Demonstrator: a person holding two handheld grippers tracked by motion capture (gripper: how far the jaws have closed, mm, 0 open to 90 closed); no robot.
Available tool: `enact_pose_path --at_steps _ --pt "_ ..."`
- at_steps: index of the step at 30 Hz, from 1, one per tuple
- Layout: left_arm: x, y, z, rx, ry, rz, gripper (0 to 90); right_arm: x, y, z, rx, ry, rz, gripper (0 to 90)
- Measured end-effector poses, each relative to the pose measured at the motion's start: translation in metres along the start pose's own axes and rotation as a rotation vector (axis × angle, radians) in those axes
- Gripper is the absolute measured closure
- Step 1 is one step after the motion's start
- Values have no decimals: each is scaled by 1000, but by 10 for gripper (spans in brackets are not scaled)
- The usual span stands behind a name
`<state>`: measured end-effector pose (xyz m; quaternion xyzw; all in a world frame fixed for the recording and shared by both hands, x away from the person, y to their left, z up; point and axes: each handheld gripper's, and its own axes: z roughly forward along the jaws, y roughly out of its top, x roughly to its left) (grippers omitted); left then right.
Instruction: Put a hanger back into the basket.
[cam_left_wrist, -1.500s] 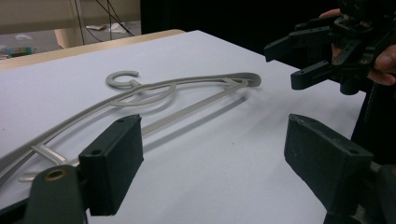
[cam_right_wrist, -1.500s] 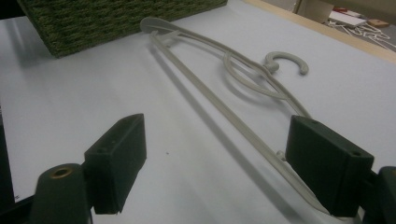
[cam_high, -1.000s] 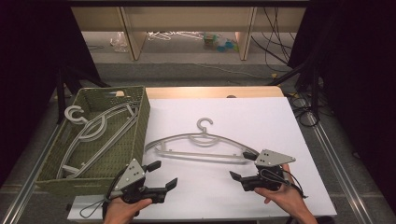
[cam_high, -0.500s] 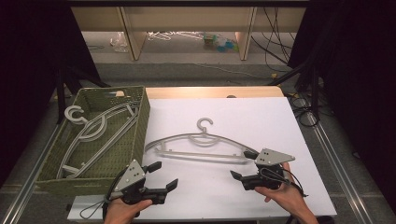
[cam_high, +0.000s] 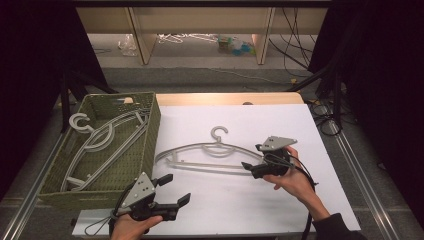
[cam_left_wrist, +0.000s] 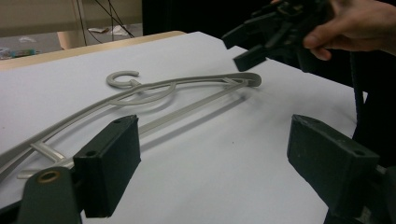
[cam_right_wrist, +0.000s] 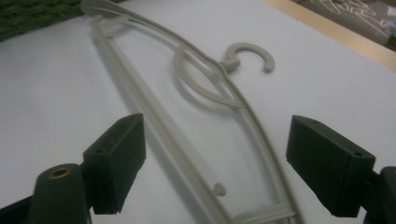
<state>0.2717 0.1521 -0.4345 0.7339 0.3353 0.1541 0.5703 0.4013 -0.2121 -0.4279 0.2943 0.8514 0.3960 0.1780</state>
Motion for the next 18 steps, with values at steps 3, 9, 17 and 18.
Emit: enact_pose_path --at_steps 3,9,17,18 --pt "0 -1 2 1 -5 -9 172 -11 3 18 73 6 37 284" --pt "-1 -1 2 12 -8 -6 171 -28 5 50 158 -20 42 362" --pt "0 -1 1 15 -3 -9 173 -35 17 80 268 10 22 492" --pt "1 -1 1 13 -7 -8 173 -35 17 80 268 10 22 492"
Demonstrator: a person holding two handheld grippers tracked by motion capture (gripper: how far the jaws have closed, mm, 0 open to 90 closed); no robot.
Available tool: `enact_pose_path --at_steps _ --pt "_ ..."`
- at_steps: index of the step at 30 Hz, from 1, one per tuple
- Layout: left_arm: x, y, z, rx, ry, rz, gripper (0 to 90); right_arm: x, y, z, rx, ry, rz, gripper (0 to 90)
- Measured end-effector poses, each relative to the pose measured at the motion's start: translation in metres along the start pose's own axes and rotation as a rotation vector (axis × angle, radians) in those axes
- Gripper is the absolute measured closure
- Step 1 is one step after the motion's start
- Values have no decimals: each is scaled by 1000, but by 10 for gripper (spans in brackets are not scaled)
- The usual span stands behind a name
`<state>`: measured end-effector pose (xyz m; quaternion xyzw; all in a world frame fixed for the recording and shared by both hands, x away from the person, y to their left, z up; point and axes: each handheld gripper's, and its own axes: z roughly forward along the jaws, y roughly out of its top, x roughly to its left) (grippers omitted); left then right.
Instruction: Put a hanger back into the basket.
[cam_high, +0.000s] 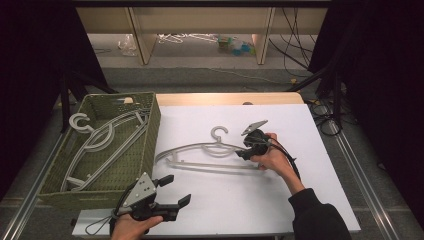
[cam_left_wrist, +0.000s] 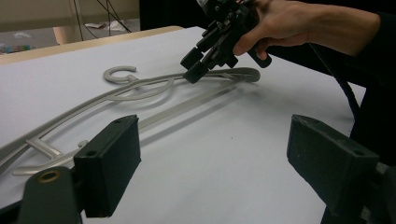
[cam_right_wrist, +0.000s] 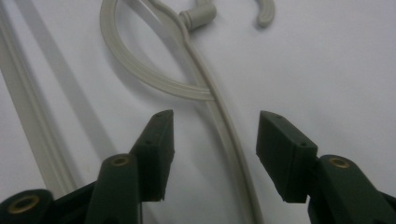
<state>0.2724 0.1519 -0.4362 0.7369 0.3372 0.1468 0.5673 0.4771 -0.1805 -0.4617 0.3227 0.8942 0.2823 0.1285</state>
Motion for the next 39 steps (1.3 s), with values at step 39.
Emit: enact_pose_path --at_steps 39 --pt "1 1 0 -3 -7 -6 177 -11 17 20 138 85 -155 776"
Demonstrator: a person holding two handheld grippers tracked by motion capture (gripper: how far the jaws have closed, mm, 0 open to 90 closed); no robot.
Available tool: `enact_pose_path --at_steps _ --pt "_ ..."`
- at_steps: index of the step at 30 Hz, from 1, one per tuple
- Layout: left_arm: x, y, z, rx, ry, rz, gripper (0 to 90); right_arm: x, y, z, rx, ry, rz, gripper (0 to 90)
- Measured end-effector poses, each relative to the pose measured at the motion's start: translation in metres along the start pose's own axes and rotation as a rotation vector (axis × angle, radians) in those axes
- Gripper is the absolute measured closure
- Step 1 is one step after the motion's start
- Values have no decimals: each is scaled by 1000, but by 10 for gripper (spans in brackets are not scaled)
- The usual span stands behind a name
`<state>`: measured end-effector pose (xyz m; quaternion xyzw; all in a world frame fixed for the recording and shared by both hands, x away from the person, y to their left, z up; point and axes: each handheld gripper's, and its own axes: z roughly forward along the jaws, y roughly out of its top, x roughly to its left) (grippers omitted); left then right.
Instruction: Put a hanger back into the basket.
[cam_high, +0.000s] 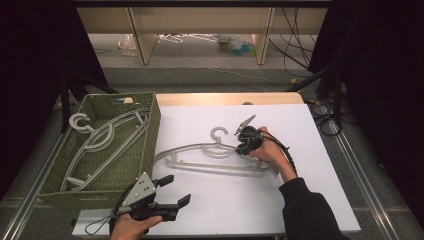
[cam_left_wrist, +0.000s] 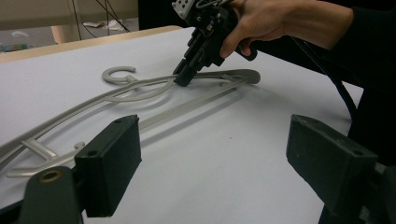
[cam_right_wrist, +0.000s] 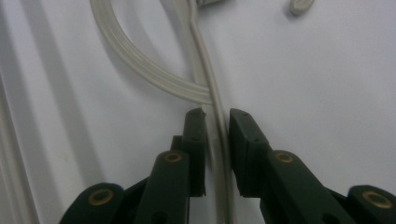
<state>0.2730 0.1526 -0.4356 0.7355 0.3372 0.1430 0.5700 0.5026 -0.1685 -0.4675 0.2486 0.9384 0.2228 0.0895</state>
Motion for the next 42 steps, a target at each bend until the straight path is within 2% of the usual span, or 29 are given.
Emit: enact_pose_path --at_steps 4,7,13,14,15,19,20,21,22,23,24,26,27,28,30,34,35,38,39,42 --pt "0 0 0 -1 -1 0 178 0 -1 -1 0 4 -13 785" --pt "0 1 -1 4 3 5 178 4 1 -1 4 -4 -78 813" --pt "2 2 -2 -13 -3 -1 179 6 0 -8 -13 0 -135 818" --pt "2 2 -3 -8 10 -3 179 6 0 -11 -23 -2 -144 818" --pt "2 3 -3 -10 11 -4 179 8 -1 -19 -28 -21 -174 818" --pt "3 4 -3 -13 19 -4 182 12 -3 -29 -35 -39 -200 819" --pt "3 6 -2 -16 24 14 184 16 -6 -37 -39 -56 -225 819" --pt "3 6 -2 -16 24 14 186 16 -6 -37 -39 -56 -225 819" --pt "3 10 -3 -15 30 39 189 21 -9 -48 -45 -76 -245 818" --pt "3 10 -3 -15 30 39 190 21 -9 -48 -45 -76 -245 818" --pt "1 13 -2 -21 29 20 191 26 -10 -59 -66 -101 -258 818" --pt "1 15 -2 -23 30 28 197 32 -10 -68 -85 -108 -267 818" --pt "2 17 -1 -22 23 52 197 32 -10 -68 -85 -108 -267 818" --pt "1 19 2 -14 39 39 203 38 -11 -75 -86 -120 -290 818" --pt "3 22 7 46 68 66 211 44 -12 -82 -99 -152 -311 818" --pt "6 25 17 73 74 50 224 54 -13 -91 -108 -167 -342 818" --pt "9 29 23 97 81 50 227 62 -14 -97 -111 -181 -362 818" --pt "11 34 30 119 82 40 234 68 -15 -103 -114 -176 -376 817" --pt "13 38 37 125 76 31 242 72 -17 -109 -130 -166 -394 817" --pt "14 41 44 144 78 28 241 77 -19 -114 -153 -160 -395 817"
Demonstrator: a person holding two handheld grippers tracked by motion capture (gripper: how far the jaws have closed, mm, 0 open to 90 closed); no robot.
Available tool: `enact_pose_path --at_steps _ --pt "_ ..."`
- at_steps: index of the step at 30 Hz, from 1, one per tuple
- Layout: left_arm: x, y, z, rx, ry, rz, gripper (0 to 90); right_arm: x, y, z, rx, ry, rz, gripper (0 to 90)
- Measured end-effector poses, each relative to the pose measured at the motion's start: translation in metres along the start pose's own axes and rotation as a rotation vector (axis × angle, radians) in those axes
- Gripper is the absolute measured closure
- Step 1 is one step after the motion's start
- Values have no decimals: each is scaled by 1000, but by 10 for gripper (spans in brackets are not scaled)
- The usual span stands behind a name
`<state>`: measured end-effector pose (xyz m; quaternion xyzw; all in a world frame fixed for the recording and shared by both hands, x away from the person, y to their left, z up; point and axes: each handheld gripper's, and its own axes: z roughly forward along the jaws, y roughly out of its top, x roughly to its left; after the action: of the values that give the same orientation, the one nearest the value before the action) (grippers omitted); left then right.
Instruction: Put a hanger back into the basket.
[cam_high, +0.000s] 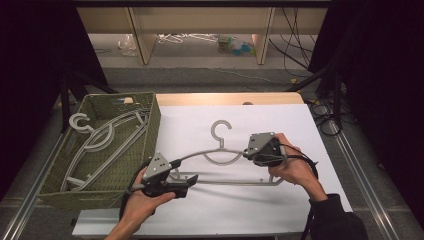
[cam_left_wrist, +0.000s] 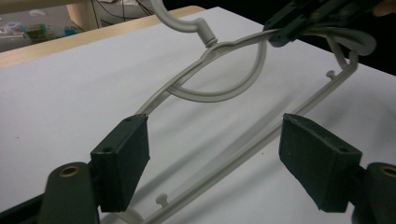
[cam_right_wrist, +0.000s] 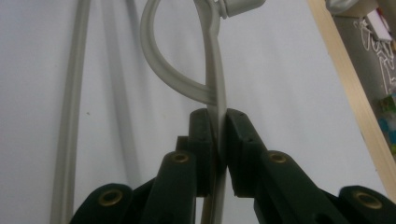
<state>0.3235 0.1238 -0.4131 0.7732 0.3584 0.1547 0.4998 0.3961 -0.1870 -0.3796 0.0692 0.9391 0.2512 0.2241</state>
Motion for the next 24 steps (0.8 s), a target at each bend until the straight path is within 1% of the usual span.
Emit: enact_pose_path --at_steps 1,3,4,5,7,8,9,11,14,15,16,17,18,20,21,23,24 --pt "1 3 3 11 1 11 241 1 1 -3 -4 -1 -15 817" --pt "3 9 10 16 13 33 249 4 2 -7 -9 -2 -23 817" --pt "4 12 13 27 10 29 255 5 3 -9 -13 -3 -27 817" --pt "6 17 20 23 13 19 261 7 4 -11 -19 6 -32 818" --pt "6 19 23 21 8 24 292 8 4 -12 -24 6 -37 818" --pt "6 23 27 38 5 53 293 9 5 -15 -27 10 -41 818" --pt "6 25 30 41 9 64 295 10 5 -15 -30 7 -45 818" --pt "7 27 35 41 4 74 331 11 6 -16 -31 7 -46 818" --pt "8 28 42 49 17 116 354 12 7 -17 -34 9 -51 818" --pt "8 28 42 49 17 116 378 12 7 -18 -34 7 -53 819" --pt "9 29 46 60 -1 140 386 13 8 -18 -35 6 -57 819" --pt "9 29 48 60 -6 145 388 13 8 -19 -37 4 -57 819" --pt "10 30 49 72 -7 172 402 14 8 -20 -39 11 -59 819" --pt "9 30 51 71 -10 171 415 15 9 -20 -43 12 -61 819" --pt "10 32 52 86 -14 189 415 15 9 -21 -44 9 -68 819" --pt "10 33 54 89 -20 202 453 16 11 -22 -45 5 -70 819" --pt "10 34 56 87 -21 200 463 16 11 -23 -48 13 -74 819"
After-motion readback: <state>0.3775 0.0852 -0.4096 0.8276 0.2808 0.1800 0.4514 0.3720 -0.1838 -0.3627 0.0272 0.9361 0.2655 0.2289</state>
